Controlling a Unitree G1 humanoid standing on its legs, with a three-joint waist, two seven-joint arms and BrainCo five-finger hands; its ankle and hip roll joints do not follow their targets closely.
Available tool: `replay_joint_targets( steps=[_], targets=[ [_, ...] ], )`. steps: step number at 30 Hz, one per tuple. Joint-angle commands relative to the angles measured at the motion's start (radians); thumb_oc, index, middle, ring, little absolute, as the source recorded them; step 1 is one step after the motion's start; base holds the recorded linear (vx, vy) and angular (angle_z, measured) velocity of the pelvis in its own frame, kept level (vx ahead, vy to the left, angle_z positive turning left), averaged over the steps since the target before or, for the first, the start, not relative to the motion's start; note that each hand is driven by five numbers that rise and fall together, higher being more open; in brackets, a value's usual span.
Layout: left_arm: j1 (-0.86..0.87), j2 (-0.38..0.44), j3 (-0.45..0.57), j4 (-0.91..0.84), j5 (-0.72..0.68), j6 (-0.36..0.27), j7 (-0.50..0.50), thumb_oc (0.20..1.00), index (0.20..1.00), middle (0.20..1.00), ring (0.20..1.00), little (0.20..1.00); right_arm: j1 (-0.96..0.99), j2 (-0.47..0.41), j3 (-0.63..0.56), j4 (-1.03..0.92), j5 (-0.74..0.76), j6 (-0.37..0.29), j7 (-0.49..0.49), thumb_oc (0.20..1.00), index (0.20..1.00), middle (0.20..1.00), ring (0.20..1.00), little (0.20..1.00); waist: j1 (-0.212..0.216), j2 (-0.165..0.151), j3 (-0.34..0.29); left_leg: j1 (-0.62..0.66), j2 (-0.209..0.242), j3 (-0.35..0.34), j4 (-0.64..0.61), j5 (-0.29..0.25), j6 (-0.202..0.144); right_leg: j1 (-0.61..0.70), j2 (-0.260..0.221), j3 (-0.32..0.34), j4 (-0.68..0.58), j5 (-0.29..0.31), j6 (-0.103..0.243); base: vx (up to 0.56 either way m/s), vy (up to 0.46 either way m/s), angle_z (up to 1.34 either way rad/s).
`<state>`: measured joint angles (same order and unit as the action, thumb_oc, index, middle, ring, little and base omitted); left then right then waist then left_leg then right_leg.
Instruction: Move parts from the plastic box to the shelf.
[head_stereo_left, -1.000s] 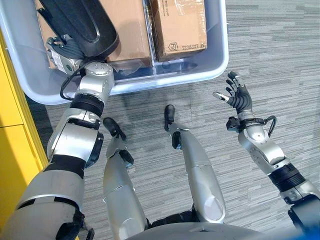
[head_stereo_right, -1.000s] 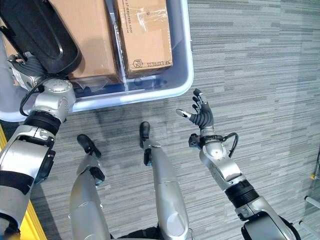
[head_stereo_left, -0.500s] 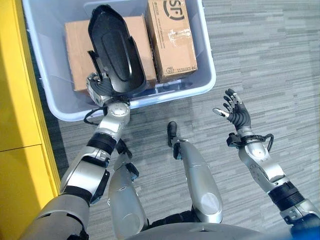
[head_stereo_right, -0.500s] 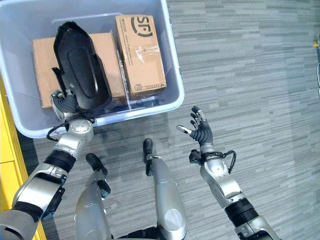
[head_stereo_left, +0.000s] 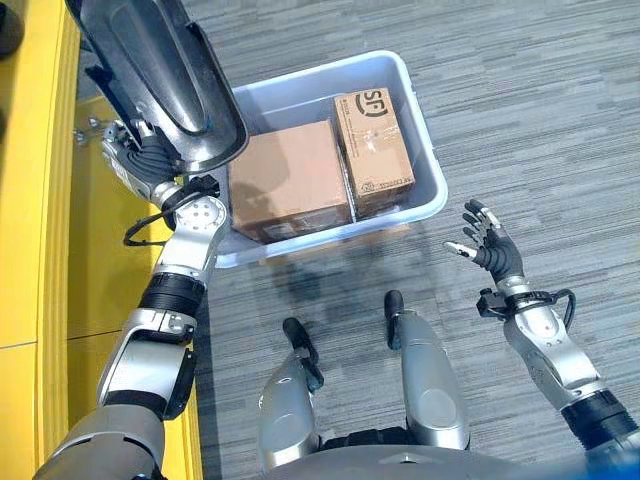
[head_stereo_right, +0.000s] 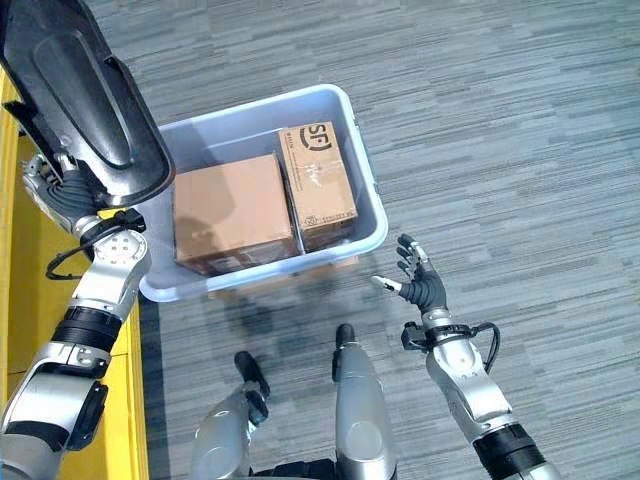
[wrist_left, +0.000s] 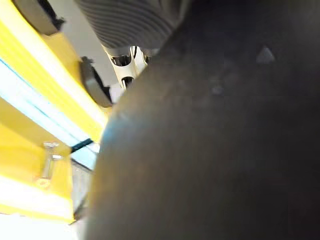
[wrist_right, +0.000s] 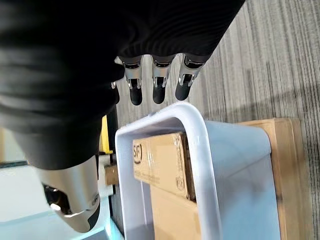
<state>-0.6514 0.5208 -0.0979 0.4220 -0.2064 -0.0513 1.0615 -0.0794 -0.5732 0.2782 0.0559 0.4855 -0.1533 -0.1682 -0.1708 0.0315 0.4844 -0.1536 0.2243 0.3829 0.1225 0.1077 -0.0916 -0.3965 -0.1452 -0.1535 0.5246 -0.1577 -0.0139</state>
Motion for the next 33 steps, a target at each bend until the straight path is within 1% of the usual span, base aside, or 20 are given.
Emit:
replay_joint_targets(
  steps=[1,4,5,8,10,11,12,13,14,15,16,17,18,19,21,22,25,26,27,33],
  targets=[
    [0.029,0.07,0.032,-0.119,0.062,-0.064,-0.034,0.2,0.2,0.2,0.2,0.2,0.005,0.023,-0.015,-0.057,-0.042,-0.022,0.029,1.0,1.0,1.0,1.0,1.0,-0.002,-0.054,-0.036,-0.017,0.031,-0.087,0.069,-0.099,-0.004,0.169,-0.023,-0.064,-0.123,-0.056,0.02,-0.04,-0.107,0.12],
    [0.083,0.056,0.034,-0.189,0.055,-0.055,-0.076,0.2,0.2,0.2,0.2,0.2,0.006,0.033,-0.013,-0.053,-0.062,-0.019,0.049,1.0,1.0,1.0,1.0,1.0,0.015,-0.044,-0.045,-0.009,0.032,-0.111,0.051,-0.075,-0.009,0.192,-0.027,-0.076,-0.123,-0.064,0.016,-0.03,-0.084,0.09],
    [0.147,0.033,0.044,-0.249,0.052,-0.046,-0.101,0.2,0.2,0.2,0.2,0.2,0.001,0.038,-0.01,-0.05,-0.09,-0.013,0.072,1.0,1.0,1.0,1.0,1.0,0.034,-0.03,-0.056,0.001,0.047,-0.13,0.014,-0.027,-0.023,0.208,-0.029,-0.091,-0.119,-0.077,0.011,-0.02,-0.045,0.18],
    [0.207,0.018,0.049,-0.296,0.035,-0.038,-0.129,0.2,0.2,0.2,0.2,0.2,-0.005,0.037,-0.003,-0.047,-0.102,-0.004,0.094,1.0,1.0,1.0,1.0,1.0,0.049,-0.02,-0.068,0.014,0.059,-0.138,-0.036,0.008,-0.031,0.222,-0.031,-0.114,-0.121,-0.087,0.011,-0.05,-0.055,0.2],
    [0.255,0.006,0.052,-0.323,0.051,-0.036,-0.143,0.2,0.2,0.2,0.2,0.2,-0.003,0.032,0.003,-0.056,-0.099,0.011,0.107,1.0,1.0,1.0,1.0,1.0,0.059,-0.013,-0.072,0.018,0.08,-0.137,-0.068,0.066,-0.047,0.234,-0.027,-0.135,-0.126,-0.094,0.008,-0.06,-0.06,0.3],
    [0.304,-0.003,0.053,-0.339,0.045,-0.049,-0.166,0.2,0.2,0.2,0.2,0.2,0.008,0.032,0.006,-0.063,-0.082,0.025,0.112,1.0,1.0,1.0,1.0,1.0,0.065,-0.012,-0.076,0.024,0.098,-0.116,-0.103,0.108,-0.059,0.258,-0.028,-0.161,-0.143,-0.092,0.009,-0.11,-0.123,0.48],
    [0.339,-0.018,0.047,-0.352,0.064,-0.049,-0.193,0.2,0.2,0.2,0.2,0.2,0.035,0.037,0.005,-0.069,-0.07,0.029,0.107,1.0,1.0,1.0,1.0,1.0,0.057,-0.021,-0.083,0.019,0.125,-0.023,-0.111,0.13,-0.065,0.297,-0.042,-0.221,-0.179,-0.072,0.012,-0.12,-0.162,0.62],
    [0.338,-0.022,0.038,-0.34,0.058,-0.056,-0.211,0.2,0.2,0.2,0.2,0.2,0.05,0.034,0.006,-0.076,-0.059,0.029,0.096,1.0,1.0,1.0,1.0,1.0,0.047,-0.024,-0.087,0.009,0.143,0.031,-0.071,0.139,-0.07,0.316,-0.043,-0.252,-0.196,-0.063,0.008,-0.13,-0.18,0.83],
    [0.332,-0.023,0.027,-0.323,0.057,-0.063,-0.216,0.2,0.2,0.2,0.2,0.2,0.061,0.034,0.009,-0.076,-0.052,0.025,0.09,1.0,1.0,1.0,1.0,1.0,0.036,-0.029,-0.094,0.006,0.159,0.081,-0.015,0.126,-0.067,0.33,-0.043,-0.279,-0.209,-0.058,0.002,-0.08,-0.111,1.21],
    [0.331,-0.023,0.024,-0.317,0.057,-0.065,-0.214,0.2,0.2,0.2,0.2,0.2,0.064,0.035,0.01,-0.075,-0.053,0.025,0.092,1.0,1.0,1.0,1.0,1.0,0.033,-0.03,-0.095,0.004,0.164,0.091,0.004,0.117,-0.065,0.335,-0.043,-0.286,-0.213,-0.057,0.001,-0.11,-0.069,1.33],
    [0.333,-0.019,0.021,-0.307,0.049,-0.078,-0.213,0.2,0.2,0.2,0.2,0.2,0.066,0.035,0.011,-0.075,-0.049,0.022,0.092,1.0,1.0,1.0,1.0,1.0,0.029,-0.038,-0.101,0.011,0.159,0.111,0.069,0.055,-0.042,0.339,-0.045,-0.295,-0.22,-0.054,-0.003,-0.19,-0.008,1.24],
    [0.35,-0.017,0.022,-0.312,0.049,-0.1,-0.211,0.2,0.2,0.2,0.2,0.2,0.062,0.038,0.011,-0.073,-0.041,0.015,0.099,1.0,1.0,1.0,1.0,1.0,0.036,-0.057,-0.11,0.02,0.133,0.102,0.209,-0.046,-0.006,0.34,-0.05,-0.292,-0.244,-0.039,-0.004,-0.25,0.006,0.71],
    [0.363,-0.016,0.024,-0.325,0.068,-0.11,-0.205,0.2,0.2,0.2,0.2,0.2,0.059,0.037,0.008,-0.076,-0.034,0.012,0.105,1.0,1.0,1.0,1.0,1.0,0.045,-0.067,-0.113,0.021,0.121,0.091,0.289,-0.075,0.0,0.343,-0.049,-0.287,-0.259,-0.034,-0.008,-0.31,0.057,0.33],
    [0.386,-0.016,0.03,-0.365,0.081,-0.125,-0.22,0.2,0.2,0.2,0.2,0.2,0.05,0.038,-0.005,-0.078,-0.019,0.008,0.11,1.0,1.0,1.0,1.0,1.0,0.058,-0.073,-0.113,0.027,0.108,0.075,0.399,-0.128,0.006,0.347,-0.041,-0.287,-0.279,-0.025,-0.01,-0.25,0.123,0.39],
    [0.412,-0.026,0.034,-0.409,0.13,-0.129,-0.222,0.2,0.2,0.2,0.2,0.2,0.05,0.051,-0.025,-0.074,-0.025,-0.004,0.126,1.0,1.0,1.0,1.0,1.0,0.076,-0.053,-0.125,0.062,0.044,0.052,0.328,-0.183,0.029,0.337,-0.041,-0.305,-0.284,-0.007,0.009,-0.14,0.28,0.51],
    [0.425,-0.029,0.031,-0.432,0.134,-0.119,-0.237,0.2,0.2,0.2,0.2,0.2,0.054,0.063,-0.033,-0.068,-0.013,-0.003,0.128,1.0,1.0,1.0,1.0,1.0,0.092,-0.039,-0.138,0.095,-0.007,0.049,0.254,-0.207,0.046,0.339,-0.049,-0.322,-0.287,0.013,0.027,-0.02,0.334,0.62],
    [0.441,-0.044,0.027,-0.454,0.156,-0.097,-0.252,0.2,0.2,0.2,0.2,0.2,0.059,0.091,-0.032,-0.078,0.001,0.009,0.14,1.0,1.0,1.0,1.0,1.0,0.107,-0.034,-0.16,0.117,-0.056,0.041,0.179,-0.225,0.063,0.353,-0.057,-0.334,-0.327,0.058,0.056,-0.01,0.293,0.74],
    [0.443,-0.049,0.026,-0.467,0.159,-0.08,-0.266,0.2,0.2,0.2,0.2,0.2,0.058,0.105,-0.024,-0.094,-0.001,0.018,0.145,1.0,1.0,1.0,1.0,1.0,0.121,-0.031,-0.17,0.125,-0.089,0.029,0.138,-0.244,0.074,0.353,-0.067,-0.339,-0.344,0.086,0.077,-0.04,0.313,0.84],
    [0.449,-0.051,0.027,-0.48,0.164,-0.063,-0.266,0.2,0.2,0.2,0.2,0.2,0.058,0.115,-0.014,-0.109,-0.016,0.023,0.156,1.0,1.0,1.0,1.0,1.0,0.13,-0.027,-0.178,0.132,-0.108,0.018,0.103,-0.239,0.077,0.352,-0.077,-0.345,-0.352,0.105,0.093,-0.06,0.37,0.81],
    [0.525,-0.034,0.073,-0.538,0.178,-0.032,-0.269,0.2,0.2,0.2,0.2,0.2,0.018,0.156,0.084,-0.181,-0.041,0.058,0.144,1.0,1.0,1.0,1.0,1.0,0.227,-0.012,-0.189,0.131,-0.15,-0.043,0.038,-0.224,0.096,0.367,-0.157,-0.387,-0.376,0.174,0.141,-0.07,0.262,0.61]
  ],
)
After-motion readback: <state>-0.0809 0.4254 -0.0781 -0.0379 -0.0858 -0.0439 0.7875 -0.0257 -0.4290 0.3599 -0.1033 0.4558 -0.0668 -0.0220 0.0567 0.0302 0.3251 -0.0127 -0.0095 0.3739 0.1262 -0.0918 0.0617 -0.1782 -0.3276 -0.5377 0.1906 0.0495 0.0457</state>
